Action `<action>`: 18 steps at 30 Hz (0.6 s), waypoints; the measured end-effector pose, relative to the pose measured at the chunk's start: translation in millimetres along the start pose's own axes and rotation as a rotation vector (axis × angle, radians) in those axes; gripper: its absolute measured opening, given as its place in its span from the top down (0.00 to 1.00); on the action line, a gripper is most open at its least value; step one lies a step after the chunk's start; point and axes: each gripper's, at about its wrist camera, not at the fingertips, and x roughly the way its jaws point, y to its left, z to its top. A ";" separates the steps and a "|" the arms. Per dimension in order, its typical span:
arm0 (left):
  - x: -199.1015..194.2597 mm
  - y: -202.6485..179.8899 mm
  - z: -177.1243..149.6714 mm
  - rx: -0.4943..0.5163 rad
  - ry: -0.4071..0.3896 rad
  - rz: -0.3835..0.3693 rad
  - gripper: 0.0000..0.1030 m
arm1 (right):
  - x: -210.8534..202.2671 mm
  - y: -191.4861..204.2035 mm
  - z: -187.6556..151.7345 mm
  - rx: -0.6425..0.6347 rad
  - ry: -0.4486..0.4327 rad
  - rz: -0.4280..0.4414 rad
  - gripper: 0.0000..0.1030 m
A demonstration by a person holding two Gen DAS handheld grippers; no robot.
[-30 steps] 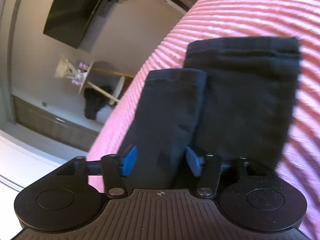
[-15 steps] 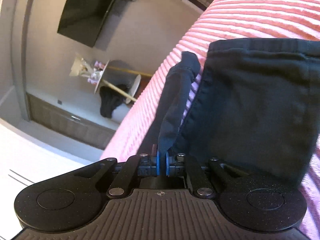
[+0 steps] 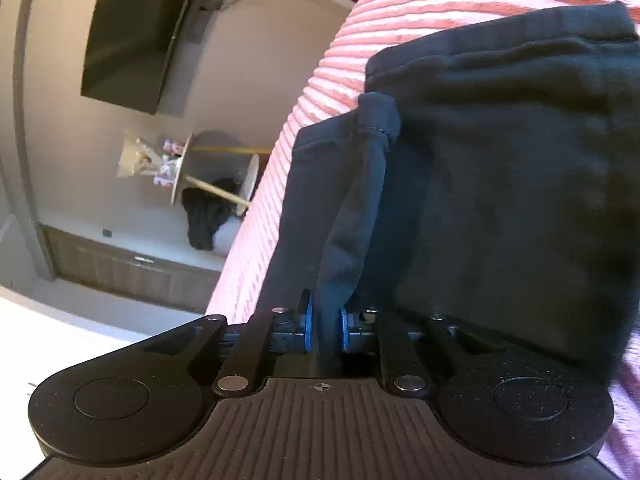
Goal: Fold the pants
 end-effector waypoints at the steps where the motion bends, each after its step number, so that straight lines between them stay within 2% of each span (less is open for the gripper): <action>1: -5.3 -7.6 2.0 0.025 -0.003 -0.008 0.87 | -0.7 10.6 1.0 -0.045 -0.003 -0.017 0.92; 3: -19.5 -25.4 5.6 0.082 -0.011 -0.043 0.89 | -9.0 37.9 2.4 -0.160 -0.030 -0.037 0.93; 6: -53.1 -49.3 6.3 0.148 -0.029 -0.123 0.90 | -41.8 70.4 6.3 -0.259 -0.127 0.025 0.93; 8: -84.2 -57.1 2.7 0.176 -0.033 -0.198 0.91 | -68.2 78.6 9.6 -0.320 -0.187 0.071 0.93; 9: -95.4 -56.6 0.8 0.202 -0.037 -0.198 0.92 | -78.4 78.5 9.8 -0.356 -0.211 0.062 0.93; 11: -110.6 -49.5 -9.0 0.277 -0.024 -0.140 0.91 | -91.2 69.5 8.3 -0.446 -0.231 0.012 0.93; 12: -112.5 -42.5 -14.2 0.319 0.003 -0.066 0.91 | -91.8 57.8 7.1 -0.468 -0.212 -0.025 0.92; 13: -110.4 -32.3 -18.5 0.338 0.033 0.026 0.87 | -89.0 48.3 4.9 -0.490 -0.191 -0.070 0.90; 15: -106.7 -9.4 -22.1 0.287 0.060 0.170 0.85 | -77.3 29.7 -2.8 -0.530 -0.151 -0.208 0.84; 16: -109.6 2.2 -21.7 0.236 0.055 0.207 0.80 | -72.0 21.6 -5.5 -0.525 -0.133 -0.256 0.76; 17: -114.1 9.7 -20.5 0.190 0.040 0.223 0.66 | -70.0 15.7 -6.7 -0.498 -0.127 -0.267 0.74; 18: -123.0 17.1 -21.0 0.149 0.014 0.228 0.58 | -70.9 10.0 -5.8 -0.453 -0.124 -0.247 0.69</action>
